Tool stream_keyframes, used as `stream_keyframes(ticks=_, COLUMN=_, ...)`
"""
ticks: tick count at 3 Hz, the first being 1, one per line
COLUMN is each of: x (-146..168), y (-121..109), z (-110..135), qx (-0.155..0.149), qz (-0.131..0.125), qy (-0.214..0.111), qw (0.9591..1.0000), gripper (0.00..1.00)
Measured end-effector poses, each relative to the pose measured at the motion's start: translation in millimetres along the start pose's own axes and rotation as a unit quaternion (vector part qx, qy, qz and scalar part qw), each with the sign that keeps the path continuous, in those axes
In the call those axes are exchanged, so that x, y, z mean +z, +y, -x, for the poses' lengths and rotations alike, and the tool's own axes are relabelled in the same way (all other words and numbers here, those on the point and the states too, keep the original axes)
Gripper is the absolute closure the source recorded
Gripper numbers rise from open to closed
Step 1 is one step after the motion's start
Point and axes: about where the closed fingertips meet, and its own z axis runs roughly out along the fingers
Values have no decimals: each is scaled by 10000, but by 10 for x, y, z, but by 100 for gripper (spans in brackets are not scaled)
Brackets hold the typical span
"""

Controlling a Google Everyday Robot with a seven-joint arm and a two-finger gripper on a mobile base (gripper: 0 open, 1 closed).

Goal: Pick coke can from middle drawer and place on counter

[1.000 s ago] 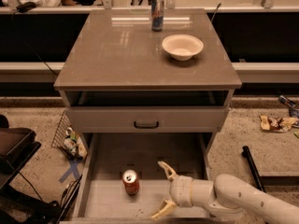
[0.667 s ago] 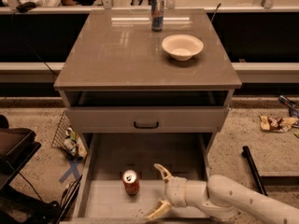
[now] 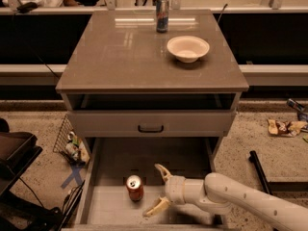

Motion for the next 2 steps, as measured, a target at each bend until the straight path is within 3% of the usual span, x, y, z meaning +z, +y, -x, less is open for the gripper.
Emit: stream_keyframes(ticks=2, x=216, y=-81, z=-117, qx=187, qz=-16, qy=-212, qw=9996, gripper=0)
